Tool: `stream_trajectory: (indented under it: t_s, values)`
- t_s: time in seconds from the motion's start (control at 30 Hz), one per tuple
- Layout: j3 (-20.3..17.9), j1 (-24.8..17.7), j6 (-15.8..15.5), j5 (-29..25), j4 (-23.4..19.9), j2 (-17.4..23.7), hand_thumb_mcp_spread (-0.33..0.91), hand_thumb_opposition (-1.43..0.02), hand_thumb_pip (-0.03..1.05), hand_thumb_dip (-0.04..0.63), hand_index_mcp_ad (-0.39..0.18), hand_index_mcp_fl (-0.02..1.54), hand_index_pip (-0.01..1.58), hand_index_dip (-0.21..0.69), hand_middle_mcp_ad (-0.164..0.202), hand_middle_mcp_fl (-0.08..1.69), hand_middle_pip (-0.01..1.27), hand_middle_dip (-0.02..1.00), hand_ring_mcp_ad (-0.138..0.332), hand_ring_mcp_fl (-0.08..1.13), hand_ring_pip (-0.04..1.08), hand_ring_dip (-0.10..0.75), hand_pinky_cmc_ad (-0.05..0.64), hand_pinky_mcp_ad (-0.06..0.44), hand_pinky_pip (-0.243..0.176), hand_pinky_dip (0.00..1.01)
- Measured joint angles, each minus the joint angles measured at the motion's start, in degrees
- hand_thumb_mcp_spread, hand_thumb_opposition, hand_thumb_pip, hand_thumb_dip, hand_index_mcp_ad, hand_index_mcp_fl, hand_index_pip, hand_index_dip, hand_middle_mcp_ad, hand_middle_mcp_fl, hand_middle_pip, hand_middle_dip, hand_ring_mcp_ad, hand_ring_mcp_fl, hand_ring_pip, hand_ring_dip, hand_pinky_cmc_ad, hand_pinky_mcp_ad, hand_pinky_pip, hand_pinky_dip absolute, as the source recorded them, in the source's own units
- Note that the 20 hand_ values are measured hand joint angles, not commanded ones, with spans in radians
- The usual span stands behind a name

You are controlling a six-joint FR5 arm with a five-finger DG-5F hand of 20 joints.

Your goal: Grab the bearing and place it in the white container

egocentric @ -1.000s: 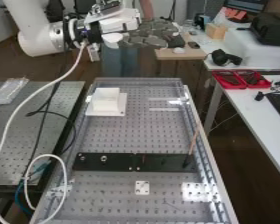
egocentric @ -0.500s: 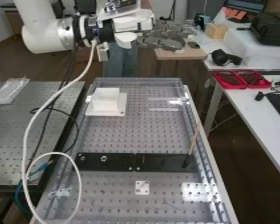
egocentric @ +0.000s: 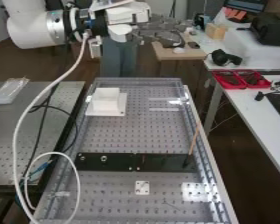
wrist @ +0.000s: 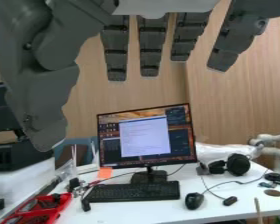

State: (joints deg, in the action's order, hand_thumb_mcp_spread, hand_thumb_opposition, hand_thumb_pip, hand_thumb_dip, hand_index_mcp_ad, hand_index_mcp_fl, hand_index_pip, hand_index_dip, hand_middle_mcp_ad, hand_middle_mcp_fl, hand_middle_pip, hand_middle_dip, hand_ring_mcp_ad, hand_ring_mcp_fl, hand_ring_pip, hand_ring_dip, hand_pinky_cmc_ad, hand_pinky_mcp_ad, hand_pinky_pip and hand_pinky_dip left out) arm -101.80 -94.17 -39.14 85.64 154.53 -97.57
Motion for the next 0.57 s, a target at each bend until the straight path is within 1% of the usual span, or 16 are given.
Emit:
stream_trajectory:
  t_s: [0.17,0.2,0.27,0.4,0.57]
  values:
    - [0.81,1.09,-0.73,1.98,1.54,1.03,0.35,-0.74,0.46,0.222,-0.103,0.28,0.12,0.265,0.045,0.14,0.14,0.22,0.098,-0.03,0.11,0.087,0.328,0.251,-0.030,0.17]
    - [1.10,1.35,-0.96,2.56,1.98,1.23,0.34,-0.74,0.46,0.206,-0.103,0.28,0.12,0.265,0.045,0.14,0.14,0.22,0.098,-0.03,0.11,0.087,0.326,0.248,-0.030,0.17]
    - [1.57,1.86,-1.10,3.54,2.75,1.46,0.35,-0.74,0.46,0.204,-0.106,0.28,0.12,0.265,0.045,0.14,0.14,0.22,0.101,-0.03,0.11,0.087,0.326,0.248,-0.030,0.17]
    - [2.16,3.20,-0.31,5.34,3.63,1.75,0.34,-0.74,0.45,0.204,-0.103,0.28,0.12,0.265,0.045,0.15,0.14,0.22,0.101,-0.03,0.11,0.089,0.326,0.250,-0.030,0.17]
    - [1.73,4.27,0.61,6.36,3.97,2.05,0.34,-0.75,0.44,0.204,-0.103,0.28,0.12,0.265,0.045,0.16,0.14,0.22,0.101,-0.03,0.11,0.089,0.326,0.246,-0.030,0.17]
